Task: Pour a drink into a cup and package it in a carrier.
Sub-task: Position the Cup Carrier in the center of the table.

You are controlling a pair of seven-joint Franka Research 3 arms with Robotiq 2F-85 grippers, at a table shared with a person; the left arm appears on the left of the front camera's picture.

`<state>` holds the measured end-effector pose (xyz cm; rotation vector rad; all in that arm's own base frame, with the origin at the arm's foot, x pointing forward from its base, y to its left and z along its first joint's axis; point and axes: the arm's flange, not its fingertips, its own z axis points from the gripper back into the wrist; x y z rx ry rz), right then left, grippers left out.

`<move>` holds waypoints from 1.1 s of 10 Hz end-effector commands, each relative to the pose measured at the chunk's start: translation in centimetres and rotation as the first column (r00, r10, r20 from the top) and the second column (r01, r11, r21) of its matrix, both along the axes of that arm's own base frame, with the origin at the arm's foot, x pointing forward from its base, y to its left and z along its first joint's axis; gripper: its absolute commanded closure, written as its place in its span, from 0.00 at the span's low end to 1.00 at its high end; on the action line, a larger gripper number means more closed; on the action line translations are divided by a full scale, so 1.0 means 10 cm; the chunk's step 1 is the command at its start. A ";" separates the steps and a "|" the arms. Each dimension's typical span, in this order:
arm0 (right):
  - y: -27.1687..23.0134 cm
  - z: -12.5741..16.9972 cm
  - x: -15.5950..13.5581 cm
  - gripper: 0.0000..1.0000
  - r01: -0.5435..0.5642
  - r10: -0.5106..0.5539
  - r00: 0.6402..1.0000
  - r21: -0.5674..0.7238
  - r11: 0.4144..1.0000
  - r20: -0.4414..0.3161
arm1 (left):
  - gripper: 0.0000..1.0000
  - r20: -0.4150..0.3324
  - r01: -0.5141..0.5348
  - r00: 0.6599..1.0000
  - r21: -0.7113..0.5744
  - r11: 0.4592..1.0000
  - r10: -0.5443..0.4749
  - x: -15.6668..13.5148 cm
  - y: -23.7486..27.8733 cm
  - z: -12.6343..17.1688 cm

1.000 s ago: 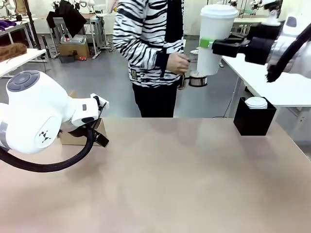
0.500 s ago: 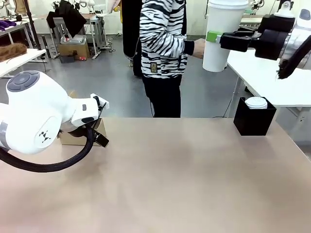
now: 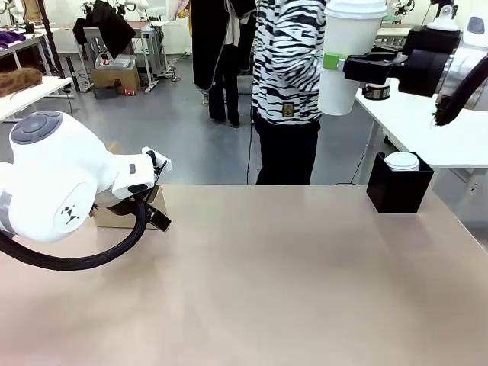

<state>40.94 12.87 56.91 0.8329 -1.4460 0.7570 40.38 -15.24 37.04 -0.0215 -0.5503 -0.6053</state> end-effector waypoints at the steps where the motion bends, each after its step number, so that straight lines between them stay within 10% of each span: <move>1: 0.02 0.04 0.03 0.20 -0.003 0.003 1.000 0.016 1.000 0.013 | 0.00 -0.001 0.000 1.000 -0.002 1.000 0.000 0.00 0.01 0.00; 4: 0.02 0.04 0.03 0.20 -0.003 0.003 1.000 0.016 1.000 0.013 | 0.00 0.000 0.000 1.000 0.000 1.000 0.000 0.00 0.00 0.00; 11: 0.02 0.04 0.03 0.20 -0.003 0.003 1.000 0.016 1.000 0.013 | 0.00 -0.060 -0.155 0.986 0.062 0.986 0.159 -0.18 -0.13 1.76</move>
